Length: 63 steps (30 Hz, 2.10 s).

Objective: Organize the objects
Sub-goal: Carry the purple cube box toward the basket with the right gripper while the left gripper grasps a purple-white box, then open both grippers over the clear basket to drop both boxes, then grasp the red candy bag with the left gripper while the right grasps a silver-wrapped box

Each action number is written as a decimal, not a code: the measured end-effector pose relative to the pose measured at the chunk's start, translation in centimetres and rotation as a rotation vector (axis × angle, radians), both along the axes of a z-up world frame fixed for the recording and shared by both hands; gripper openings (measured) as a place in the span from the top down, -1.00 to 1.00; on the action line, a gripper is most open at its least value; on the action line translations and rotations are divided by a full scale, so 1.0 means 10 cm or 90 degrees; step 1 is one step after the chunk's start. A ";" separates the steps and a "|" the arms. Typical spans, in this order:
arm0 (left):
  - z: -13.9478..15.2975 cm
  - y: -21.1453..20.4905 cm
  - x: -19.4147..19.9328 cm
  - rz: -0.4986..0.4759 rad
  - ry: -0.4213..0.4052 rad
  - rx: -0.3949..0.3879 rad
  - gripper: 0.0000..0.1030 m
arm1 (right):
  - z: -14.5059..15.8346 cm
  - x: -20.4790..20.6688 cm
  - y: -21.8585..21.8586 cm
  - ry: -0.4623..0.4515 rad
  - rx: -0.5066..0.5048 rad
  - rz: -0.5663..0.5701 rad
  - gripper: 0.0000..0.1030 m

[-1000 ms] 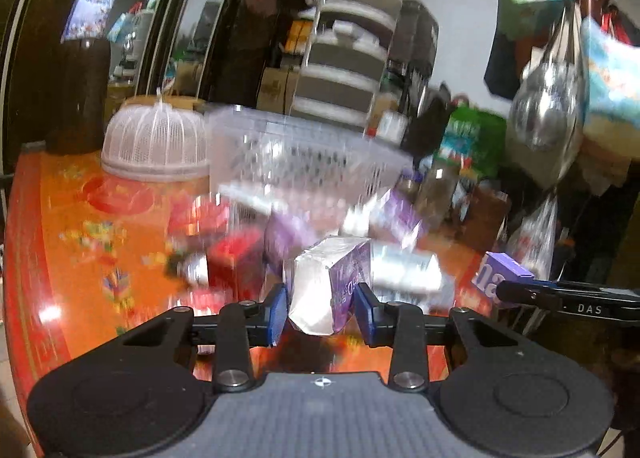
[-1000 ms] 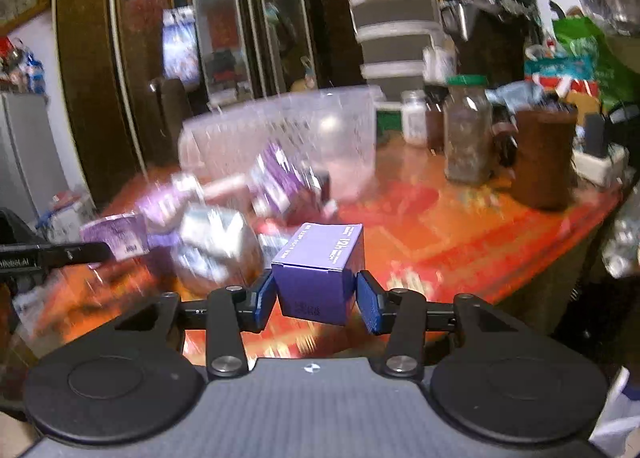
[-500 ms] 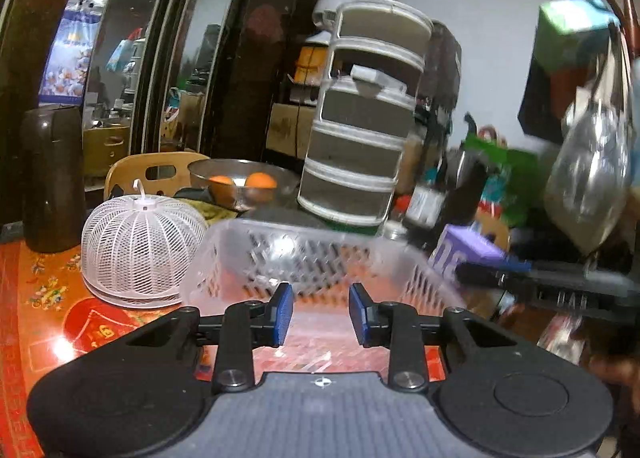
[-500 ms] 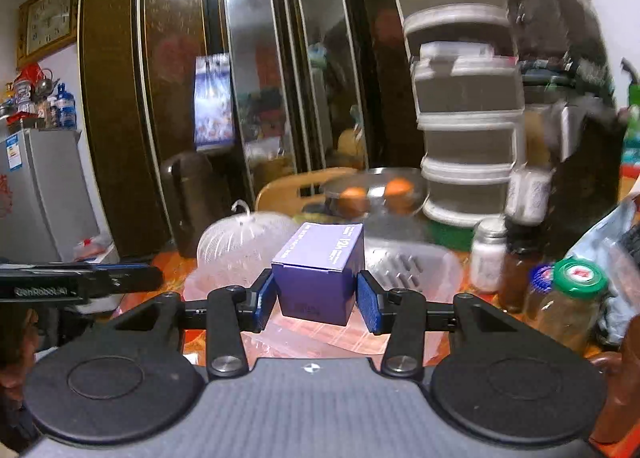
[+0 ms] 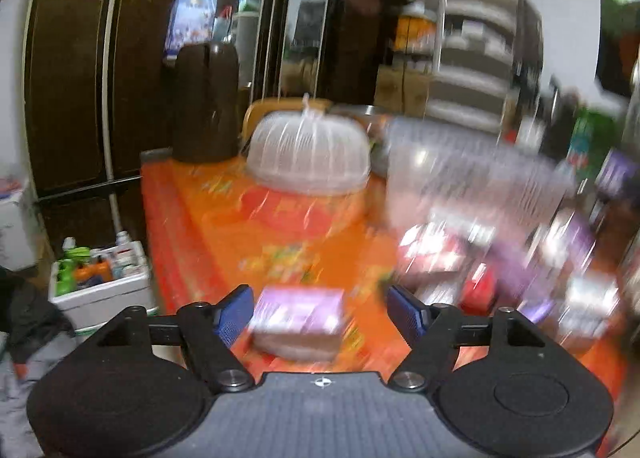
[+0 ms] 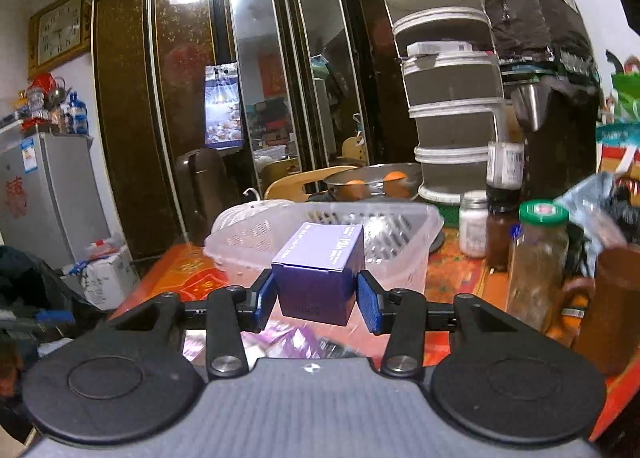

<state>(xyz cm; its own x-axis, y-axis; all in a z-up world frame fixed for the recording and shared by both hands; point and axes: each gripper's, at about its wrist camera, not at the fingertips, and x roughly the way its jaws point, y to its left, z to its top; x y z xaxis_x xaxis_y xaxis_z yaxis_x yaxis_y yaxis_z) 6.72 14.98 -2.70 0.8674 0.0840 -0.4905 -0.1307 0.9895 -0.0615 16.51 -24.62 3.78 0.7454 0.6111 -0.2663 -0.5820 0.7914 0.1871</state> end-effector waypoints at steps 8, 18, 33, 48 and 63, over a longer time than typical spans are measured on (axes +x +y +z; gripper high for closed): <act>-0.28 0.01 0.36 0.027 0.074 0.030 -0.48 | -0.02 -0.13 0.00 -0.003 -0.013 -0.010 0.07; 0.49 -0.31 0.55 -0.054 -0.061 -0.024 -0.31 | 0.22 0.13 0.18 -0.025 -0.041 0.007 0.07; 0.87 -1.22 2.35 -0.151 0.095 -0.039 -0.51 | 0.17 1.31 0.92 0.115 -0.194 0.009 -0.48; 0.27 -0.64 0.27 -0.127 -0.062 -0.098 -1.00 | -0.46 -0.48 -0.24 0.001 -0.037 -0.063 -1.00; -0.22 -0.62 0.07 -0.068 0.042 -0.083 -0.85 | -1.12 -0.24 0.03 0.092 -0.113 -0.020 -0.73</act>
<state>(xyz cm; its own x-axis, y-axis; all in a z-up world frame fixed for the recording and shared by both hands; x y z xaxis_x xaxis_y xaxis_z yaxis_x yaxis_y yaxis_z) 7.46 8.81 -4.95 0.8331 -0.0758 -0.5478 -0.0326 0.9821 -0.1855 14.12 -24.32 -7.40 0.7100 0.5218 -0.4729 -0.5333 0.8370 0.1227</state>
